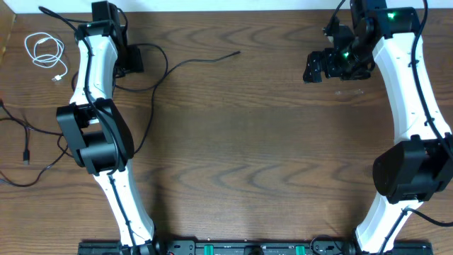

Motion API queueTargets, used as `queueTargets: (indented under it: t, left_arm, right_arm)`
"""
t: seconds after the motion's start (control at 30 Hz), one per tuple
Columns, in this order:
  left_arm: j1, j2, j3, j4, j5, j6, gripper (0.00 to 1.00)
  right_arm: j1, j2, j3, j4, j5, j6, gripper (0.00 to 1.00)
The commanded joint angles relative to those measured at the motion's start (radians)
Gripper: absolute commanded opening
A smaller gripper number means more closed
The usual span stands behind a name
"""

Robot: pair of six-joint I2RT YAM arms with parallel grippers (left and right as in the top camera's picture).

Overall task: Untangle cables
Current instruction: 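Drag the black cable toward the back left with the left gripper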

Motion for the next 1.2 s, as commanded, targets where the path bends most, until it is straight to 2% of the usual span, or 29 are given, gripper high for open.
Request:
queueTargets:
  t: [0.0, 0.07, 0.13, 0.3, 0.43, 0.63, 0.87, 1.07, 1.17]
  left_arm:
    - [-0.002, -0.143, 0.021, 0.019, 0.02, -0.029, 0.62]
    - [-0.002, -0.202, 0.021, 0.021, 0.051, -0.028, 0.62]
    - [-0.005, -0.271, 0.021, 0.0, 0.113, -0.023, 0.67]
    - [-0.054, -0.342, 0.021, -0.127, 0.169, 0.12, 0.68]
    - [-0.096, -0.302, -0.018, -0.148, 0.149, 0.196, 0.67]
    - [-0.092, -0.175, -0.047, -0.154, 0.019, 0.148, 0.68]
    - [-0.066, -0.036, -0.047, -0.209, 0.039, 0.177, 0.66]
    - [-0.066, 0.008, -0.047, -0.22, 0.144, 0.242, 0.64]
    - [-0.066, 0.02, -0.063, -0.218, 0.143, 0.248, 0.65]
  right_arm:
    - [0.006, -0.007, -0.008, 0.005, -0.01, -0.012, 0.99]
    - [0.006, -0.007, -0.008, 0.006, -0.01, -0.012, 0.99]
    - [0.006, -0.007, -0.008, 0.007, -0.01, -0.012, 0.99]
    - [0.006, -0.007, -0.008, 0.014, -0.01, -0.012, 0.99]
    - [0.007, -0.007, -0.008, 0.019, -0.01, -0.012, 0.99]
    - [0.007, -0.007, -0.008, 0.007, -0.01, -0.013, 0.99]
    - [0.007, -0.007, -0.008, 0.009, -0.01, -0.012, 0.99]
    - [0.007, -0.007, -0.008, 0.009, -0.01, -0.012, 0.99]
    - [0.007, -0.007, -0.008, 0.008, -0.01, -0.012, 0.99]
